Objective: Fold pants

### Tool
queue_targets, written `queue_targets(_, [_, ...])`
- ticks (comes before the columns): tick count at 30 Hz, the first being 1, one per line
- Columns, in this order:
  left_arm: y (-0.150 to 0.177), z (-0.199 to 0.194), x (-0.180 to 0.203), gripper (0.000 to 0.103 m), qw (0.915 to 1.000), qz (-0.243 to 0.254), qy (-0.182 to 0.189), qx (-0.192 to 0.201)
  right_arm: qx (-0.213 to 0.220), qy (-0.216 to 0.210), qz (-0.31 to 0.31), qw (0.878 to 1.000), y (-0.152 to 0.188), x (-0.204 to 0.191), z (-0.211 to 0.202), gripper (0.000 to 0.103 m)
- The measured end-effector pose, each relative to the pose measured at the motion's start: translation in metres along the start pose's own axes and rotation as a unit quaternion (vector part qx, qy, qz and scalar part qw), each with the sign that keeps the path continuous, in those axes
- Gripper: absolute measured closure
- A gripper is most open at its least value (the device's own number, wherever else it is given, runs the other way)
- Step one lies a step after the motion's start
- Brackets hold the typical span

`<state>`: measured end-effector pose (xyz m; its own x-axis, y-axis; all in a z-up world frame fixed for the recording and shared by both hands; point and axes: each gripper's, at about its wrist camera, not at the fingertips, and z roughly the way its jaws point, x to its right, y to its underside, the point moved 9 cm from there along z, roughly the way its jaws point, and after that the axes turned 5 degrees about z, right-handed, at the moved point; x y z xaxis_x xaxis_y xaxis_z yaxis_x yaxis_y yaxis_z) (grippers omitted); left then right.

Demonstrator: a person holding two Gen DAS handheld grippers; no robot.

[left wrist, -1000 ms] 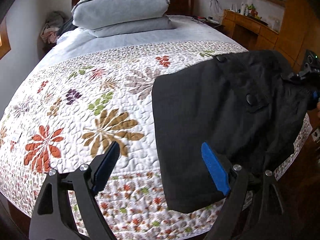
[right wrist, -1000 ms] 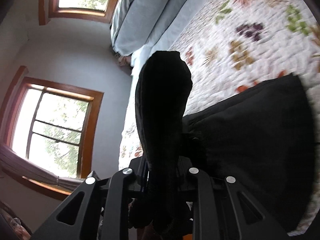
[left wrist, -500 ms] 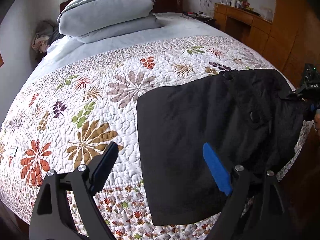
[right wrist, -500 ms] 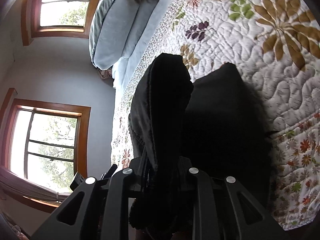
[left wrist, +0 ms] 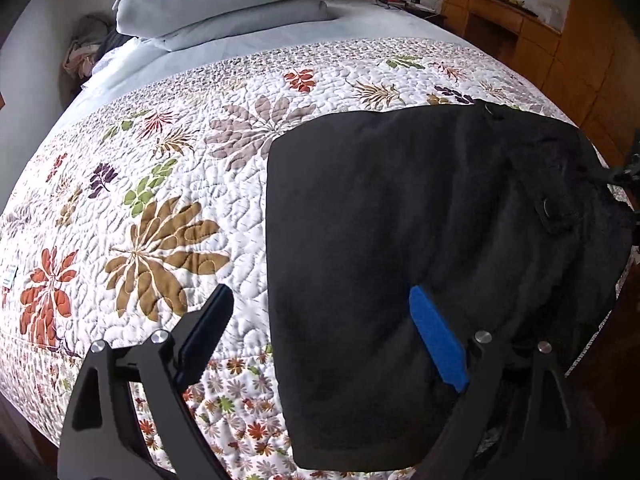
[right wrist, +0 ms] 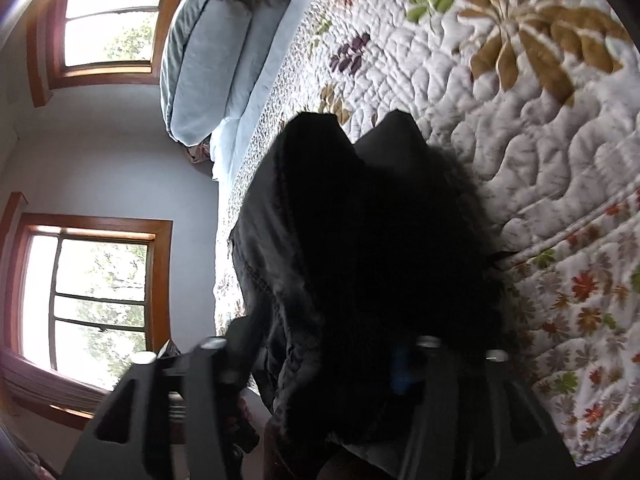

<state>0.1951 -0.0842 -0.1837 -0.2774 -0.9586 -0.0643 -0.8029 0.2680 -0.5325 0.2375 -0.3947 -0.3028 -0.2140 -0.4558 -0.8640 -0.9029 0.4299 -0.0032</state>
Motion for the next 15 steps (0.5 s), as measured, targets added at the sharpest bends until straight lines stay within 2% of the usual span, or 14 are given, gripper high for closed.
queue_targets(3, [0.001, 0.001, 0.0, 0.013, 1.0, 0.0, 0.0, 0.0, -0.002, 0.034, -0.038, 0.999, 0.015, -0.001, -0.014, 0.03])
queue_targets(5, [0.001, 0.001, 0.0, 0.013, 1.0, -0.001, 0.0, 0.0, -0.006, 0.06, -0.059, 0.996, 0.024, 0.0, -0.016, 0.036])
queue_targets(6, [0.001, 0.002, 0.0, 0.013, 1.0, -0.001, 0.0, 0.0, -0.007, 0.08, -0.073, 0.994, 0.028, 0.004, -0.016, 0.045])
queue_targets(7, [0.002, 0.002, 0.0, 0.013, 1.0, -0.001, -0.001, -0.001, -0.006, 0.091, -0.078, 0.993, 0.031, 0.006, -0.017, 0.049])
queue_targets(15, [0.004, 0.006, 0.002, 0.01, 1.0, -0.004, -0.002, -0.003, 0.002, 0.113, -0.071, 0.991, 0.041, 0.026, -0.019, 0.053])
